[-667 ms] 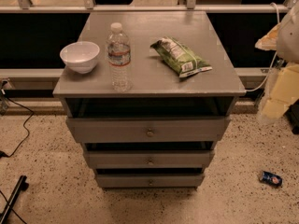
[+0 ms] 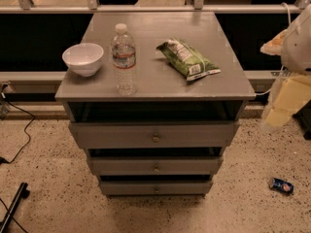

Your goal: Open top drawer

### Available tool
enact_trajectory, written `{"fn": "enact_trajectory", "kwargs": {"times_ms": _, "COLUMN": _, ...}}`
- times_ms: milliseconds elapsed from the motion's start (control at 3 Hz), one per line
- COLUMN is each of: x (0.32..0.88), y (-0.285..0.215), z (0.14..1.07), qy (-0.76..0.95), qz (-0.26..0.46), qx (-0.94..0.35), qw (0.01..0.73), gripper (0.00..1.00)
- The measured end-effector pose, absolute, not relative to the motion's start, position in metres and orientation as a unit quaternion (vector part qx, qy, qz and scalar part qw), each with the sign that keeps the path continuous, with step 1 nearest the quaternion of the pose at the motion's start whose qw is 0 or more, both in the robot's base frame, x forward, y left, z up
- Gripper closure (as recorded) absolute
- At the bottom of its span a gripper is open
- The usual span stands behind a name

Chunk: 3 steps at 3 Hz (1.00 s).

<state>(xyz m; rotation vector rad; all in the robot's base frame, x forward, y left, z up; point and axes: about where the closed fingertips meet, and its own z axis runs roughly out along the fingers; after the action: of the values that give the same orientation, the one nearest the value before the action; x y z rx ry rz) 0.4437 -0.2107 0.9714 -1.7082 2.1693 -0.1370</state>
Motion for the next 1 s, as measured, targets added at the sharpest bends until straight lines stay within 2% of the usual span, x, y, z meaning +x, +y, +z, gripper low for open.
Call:
{"fn": "enact_trajectory", "kwargs": {"times_ms": 333, "x": 0.417, "y": -0.213, "z": 0.923, "qy": 0.736, "qz": -0.061, "qx": -0.634, "qw": 0.231, "gripper": 0.0}}
{"fn": "enact_trajectory", "kwargs": {"times_ms": 1000, "x": 0.428, "y": -0.212, "z": 0.897, "qy": 0.738, "qz": -0.075, "qx": -0.619, "qw": 0.258, "gripper": 0.0}}
